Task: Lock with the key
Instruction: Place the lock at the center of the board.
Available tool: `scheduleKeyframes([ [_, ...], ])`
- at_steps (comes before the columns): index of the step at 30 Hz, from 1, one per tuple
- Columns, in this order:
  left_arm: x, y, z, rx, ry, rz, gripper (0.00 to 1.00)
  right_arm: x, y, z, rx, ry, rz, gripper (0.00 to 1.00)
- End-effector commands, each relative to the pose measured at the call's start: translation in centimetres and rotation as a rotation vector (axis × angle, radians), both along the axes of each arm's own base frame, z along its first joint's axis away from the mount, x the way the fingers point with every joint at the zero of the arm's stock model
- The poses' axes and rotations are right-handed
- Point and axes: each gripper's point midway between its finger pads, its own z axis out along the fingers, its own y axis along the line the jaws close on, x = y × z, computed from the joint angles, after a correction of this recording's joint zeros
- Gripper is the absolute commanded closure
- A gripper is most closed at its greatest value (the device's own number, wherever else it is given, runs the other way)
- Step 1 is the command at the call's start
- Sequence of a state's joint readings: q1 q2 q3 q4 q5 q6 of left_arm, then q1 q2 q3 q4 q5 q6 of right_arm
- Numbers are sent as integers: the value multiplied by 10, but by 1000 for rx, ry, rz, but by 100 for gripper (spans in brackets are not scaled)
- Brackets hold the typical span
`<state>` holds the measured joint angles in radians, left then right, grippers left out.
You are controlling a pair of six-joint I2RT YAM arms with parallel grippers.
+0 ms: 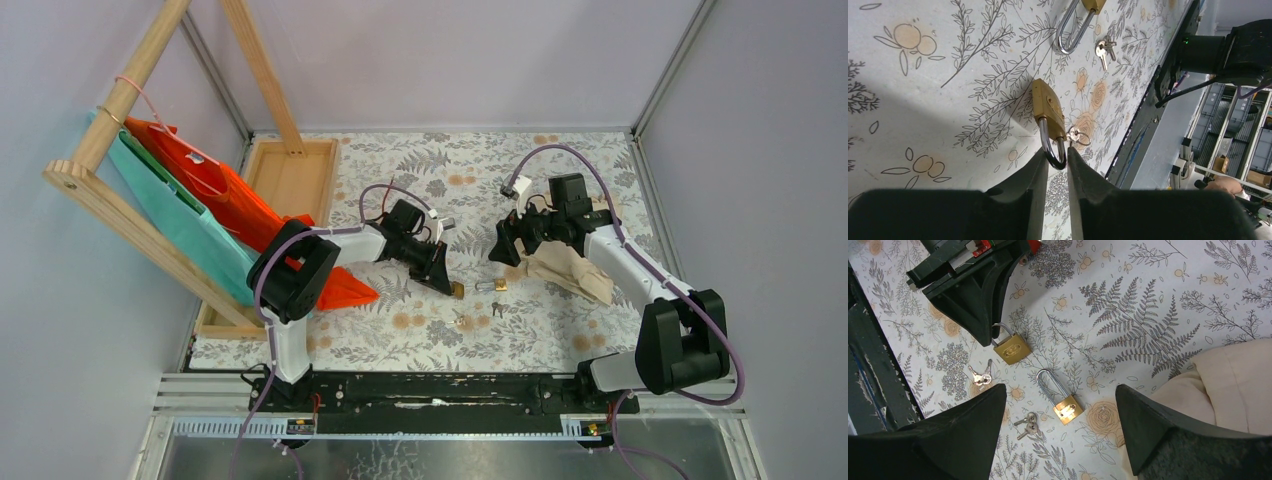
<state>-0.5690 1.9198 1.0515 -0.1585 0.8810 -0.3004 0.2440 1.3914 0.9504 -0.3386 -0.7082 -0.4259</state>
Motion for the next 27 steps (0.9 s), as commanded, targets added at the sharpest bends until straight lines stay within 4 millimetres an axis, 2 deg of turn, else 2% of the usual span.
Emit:
scheduleKeyframes([
  [1,7,-1,3,-5,-62,2,72,4,2,7,16,-42,18,14],
  [5,9,2,5,9,-89,7,68,4,1,8,10,-50,13,13],
  [14,17,9,6,56,-154,39,51,6,-1,9,-1,-67,2,12],
  [21,23,13,14,77,-222,43,44,6,-2,10,-5,-76,-1,12],
  [27,51,20,39,160,-375,40,39,10,-6,14,-15,-101,-28,10],
])
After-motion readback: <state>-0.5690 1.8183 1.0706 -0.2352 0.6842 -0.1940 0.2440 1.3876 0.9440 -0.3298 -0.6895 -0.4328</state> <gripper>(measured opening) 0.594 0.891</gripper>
